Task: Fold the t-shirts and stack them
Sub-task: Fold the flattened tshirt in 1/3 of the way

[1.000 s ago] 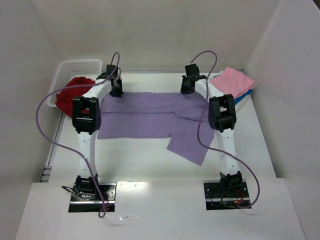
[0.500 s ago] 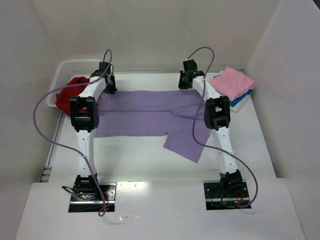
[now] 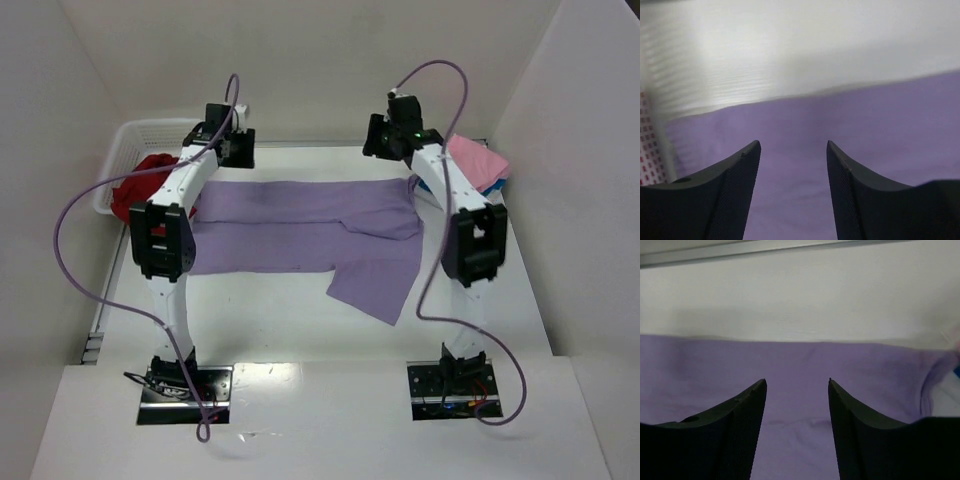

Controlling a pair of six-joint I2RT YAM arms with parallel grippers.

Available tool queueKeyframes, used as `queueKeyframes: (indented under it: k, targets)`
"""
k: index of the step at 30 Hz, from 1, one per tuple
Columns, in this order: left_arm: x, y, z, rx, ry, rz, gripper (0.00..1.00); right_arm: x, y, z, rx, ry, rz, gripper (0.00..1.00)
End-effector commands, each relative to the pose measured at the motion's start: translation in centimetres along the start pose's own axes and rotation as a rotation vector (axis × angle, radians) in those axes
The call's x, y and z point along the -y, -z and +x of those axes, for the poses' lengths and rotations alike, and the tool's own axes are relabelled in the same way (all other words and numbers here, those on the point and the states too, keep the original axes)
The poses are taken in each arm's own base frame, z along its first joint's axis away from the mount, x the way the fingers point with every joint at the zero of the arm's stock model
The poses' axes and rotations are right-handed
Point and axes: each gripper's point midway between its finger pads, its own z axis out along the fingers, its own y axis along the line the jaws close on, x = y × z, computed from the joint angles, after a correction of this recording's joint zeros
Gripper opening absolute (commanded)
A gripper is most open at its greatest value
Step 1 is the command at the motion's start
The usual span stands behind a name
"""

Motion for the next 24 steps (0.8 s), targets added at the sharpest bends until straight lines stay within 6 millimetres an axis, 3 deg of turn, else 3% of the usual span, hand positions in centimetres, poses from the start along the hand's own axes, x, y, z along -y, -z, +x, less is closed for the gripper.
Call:
queueKeyframes:
  k: [1, 2, 4, 5, 6, 8, 9, 10, 15, 17, 20, 24]
  targets:
    - [9.1, 6.3, -2.4, 0.113, -0.122, 0.221, 0.65, -1.2, 9.1, -0.9, 0.118, -0.045, -0.044, 0.59]
    - [11.6, 6.7, -0.5, 0.083, -0.15, 0.277, 0.65, -0.1, 8.9, 2.4, 0.057, -0.064, -0.021, 0.59]
    - [14.0, 7.0, 1.5, 0.051, -0.136, 0.336, 0.65, 0.2, 10.2, 4.6, 0.032, -0.068, -0.019, 0.59]
    - [15.7, 7.3, 2.1, 0.054, -0.14, 0.382, 0.65, 0.9, 11.2, 6.8, 0.005, -0.084, -0.009, 0.59]
    - [16.5, 6.7, 4.1, 0.013, -0.115, 0.412, 0.67, 0.9, 11.7, 7.6, -0.004, -0.101, -0.016, 0.59]
    - [17.1, 6.1, 5.7, -0.014, -0.096, 0.436, 0.67, 1.3, 12.6, 9.4, -0.027, -0.118, -0.017, 0.59]
    - [17.0, 4.8, 7.3, -0.048, -0.074, 0.431, 0.67, 2.0, 13.5, 11.7, -0.059, -0.128, -0.013, 0.57]
    - [17.0, 4.3, 7.9, -0.059, -0.073, 0.429, 0.67, 2.1, 13.7, 12.1, -0.057, -0.128, -0.014, 0.56]
    - [17.2, 1.3, 10.3, -0.128, -0.058, 0.436, 0.67, 1.9, 13.3, 14.5, -0.099, -0.127, -0.022, 0.52]
    - [18.2, 1.0, 9.7, -0.125, -0.058, 0.483, 0.67, 1.0, 12.5, 16.1, -0.145, -0.115, -0.029, 0.52]
    - [18.7, 0.8, 8.7, -0.106, -0.069, 0.509, 0.68, 0.7, 11.5, 16.6, -0.163, -0.1, -0.013, 0.52]
    - [19.4, -0.7, 9.0, -0.132, -0.076, 0.543, 0.69, 0.7, 9.2, 18.7, -0.233, -0.082, 0.018, 0.5]
